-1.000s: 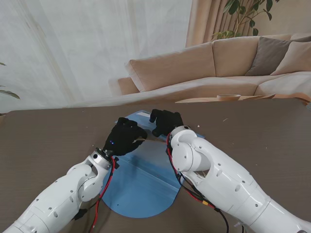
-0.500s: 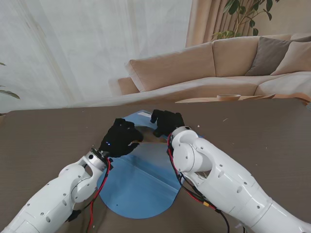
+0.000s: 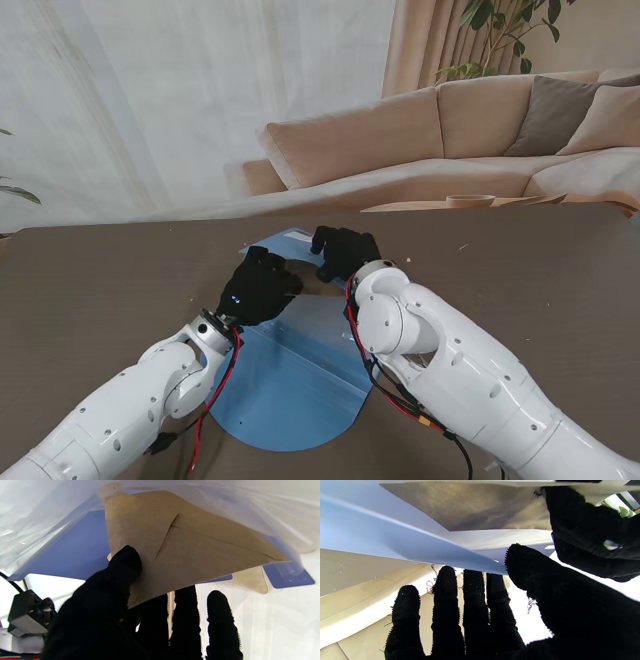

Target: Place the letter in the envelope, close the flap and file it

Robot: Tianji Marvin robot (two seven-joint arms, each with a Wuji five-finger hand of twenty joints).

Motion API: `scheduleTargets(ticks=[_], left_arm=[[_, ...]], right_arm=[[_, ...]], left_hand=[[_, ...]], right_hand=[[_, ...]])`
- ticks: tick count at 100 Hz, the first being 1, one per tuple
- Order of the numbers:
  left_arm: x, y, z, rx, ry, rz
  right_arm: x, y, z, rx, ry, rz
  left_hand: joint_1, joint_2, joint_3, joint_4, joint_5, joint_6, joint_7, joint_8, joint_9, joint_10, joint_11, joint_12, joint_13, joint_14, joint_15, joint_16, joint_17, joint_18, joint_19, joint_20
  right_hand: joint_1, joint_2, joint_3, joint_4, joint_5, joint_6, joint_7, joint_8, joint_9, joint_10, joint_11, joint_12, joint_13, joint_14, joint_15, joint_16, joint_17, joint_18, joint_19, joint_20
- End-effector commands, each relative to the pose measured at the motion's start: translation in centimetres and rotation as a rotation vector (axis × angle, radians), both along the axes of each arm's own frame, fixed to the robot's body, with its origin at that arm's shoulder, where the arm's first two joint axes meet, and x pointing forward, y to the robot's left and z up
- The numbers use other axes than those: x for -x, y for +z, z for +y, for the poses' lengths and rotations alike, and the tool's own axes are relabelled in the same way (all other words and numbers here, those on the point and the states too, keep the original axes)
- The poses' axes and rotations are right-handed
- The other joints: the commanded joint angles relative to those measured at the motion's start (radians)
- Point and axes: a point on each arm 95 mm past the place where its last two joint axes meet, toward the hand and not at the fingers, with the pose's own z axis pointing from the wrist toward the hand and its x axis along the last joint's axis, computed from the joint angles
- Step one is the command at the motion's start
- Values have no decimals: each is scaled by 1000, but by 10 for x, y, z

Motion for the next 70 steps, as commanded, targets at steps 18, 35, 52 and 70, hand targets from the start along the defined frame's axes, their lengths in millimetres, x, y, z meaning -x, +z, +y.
scheduleTargets(ticks=[18,35,52,70], left_arm=[[-3,-5,-19,56,33,-17],[-3,-7,-27,56,44,-3],[-6,-9,-35,44,49,13],[-7,-10,-41,35,53,28]], right_arm=[[3,3,2,-39,18,36],[4,4,1,-50,22,48],[4,5,1,-57,23,54],[4,5,1,-65,27,61]], left_hand=[[30,1,58,-2,22,-4,82,-6,-14,3,62,-8,-7,12,33,23,-23,-4,38,4],[32,1,58,-3,21,2,86,-12,-19,6,68,-8,-11,14,37,24,-25,-2,43,5],[32,1,57,-3,22,3,86,-17,-18,7,70,-12,-11,15,39,24,-26,-2,45,4],[27,4,54,-3,14,2,83,-21,-27,4,69,-14,-18,12,37,23,-29,-4,46,4]], right_hand=[[149,67,78,36,7,2,20,21,192,-145,263,162,18,18,21,18,-3,16,25,19],[150,67,79,36,8,5,19,22,192,-144,263,162,18,18,23,19,-4,16,26,20],[151,66,79,35,10,5,20,24,193,-143,263,161,18,19,24,20,-4,16,26,20],[151,65,80,35,10,7,19,25,193,-142,264,160,18,19,24,21,-4,16,26,21]])
